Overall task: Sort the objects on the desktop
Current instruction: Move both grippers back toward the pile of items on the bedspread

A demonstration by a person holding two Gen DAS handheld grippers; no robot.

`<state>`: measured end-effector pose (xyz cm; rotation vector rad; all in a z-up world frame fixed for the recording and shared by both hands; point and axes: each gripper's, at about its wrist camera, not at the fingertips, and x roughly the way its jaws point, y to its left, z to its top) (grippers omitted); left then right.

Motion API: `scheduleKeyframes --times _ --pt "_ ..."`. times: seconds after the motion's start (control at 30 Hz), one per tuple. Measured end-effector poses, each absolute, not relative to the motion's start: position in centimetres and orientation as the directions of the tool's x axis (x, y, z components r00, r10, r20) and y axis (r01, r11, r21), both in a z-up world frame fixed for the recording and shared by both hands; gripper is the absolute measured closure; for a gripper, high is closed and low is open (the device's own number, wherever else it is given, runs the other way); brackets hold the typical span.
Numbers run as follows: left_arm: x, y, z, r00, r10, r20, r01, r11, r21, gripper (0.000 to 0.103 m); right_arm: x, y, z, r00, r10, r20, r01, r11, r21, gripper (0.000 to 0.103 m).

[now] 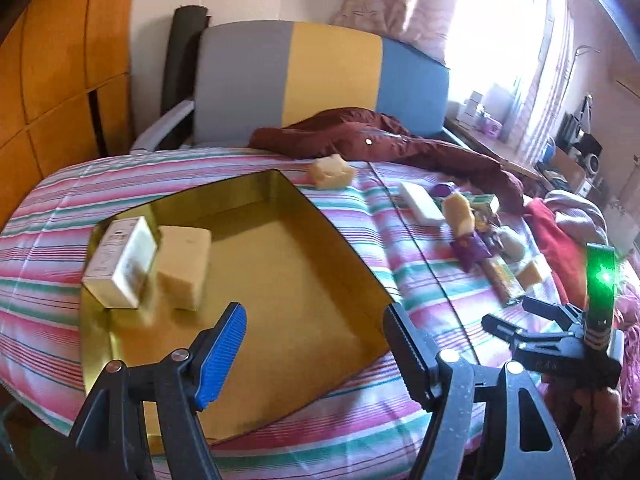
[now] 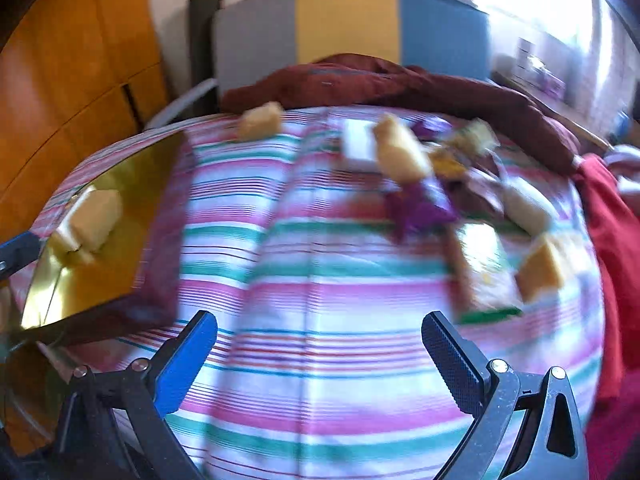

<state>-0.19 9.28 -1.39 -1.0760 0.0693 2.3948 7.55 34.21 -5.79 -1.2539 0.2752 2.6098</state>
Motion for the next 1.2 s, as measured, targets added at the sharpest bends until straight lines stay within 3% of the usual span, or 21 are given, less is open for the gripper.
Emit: scheduleKeyframes --times 0.4,0.6,0.77,1.2 --pt "1.0 13.2 -2.0 -0.445 0.501 -0.742 -0.585 -0.790 -0.182 0.031 12.4 44.2 -3.5 -0.557 0.266 -0.787 -0.515 -0.854 0.076 0.000" --pt "1.6 15.9 -2.6 -0.392 0.504 -0.769 -0.650 -0.744 -0.156 0.030 13.6 50.6 -2.3 -0.558 0.229 -0.798 -0.611 -0.764 0.207 0.000" --pt "2.2 17.6 -2.2 -0.360 0.529 -0.768 -0.701 -0.697 -0.152 0.030 12.1 54.1 -3.4 -0.534 0.157 -0.831 -0.614 -0.747 0.253 0.000" --pt "2.1 22.8 -2.8 -0.233 0.572 -0.787 -0.764 -0.608 -0.216 0.030 6.9 55.9 -7.0 -0.413 0.091 -0.906 -0.493 -0.859 0.138 0.000"
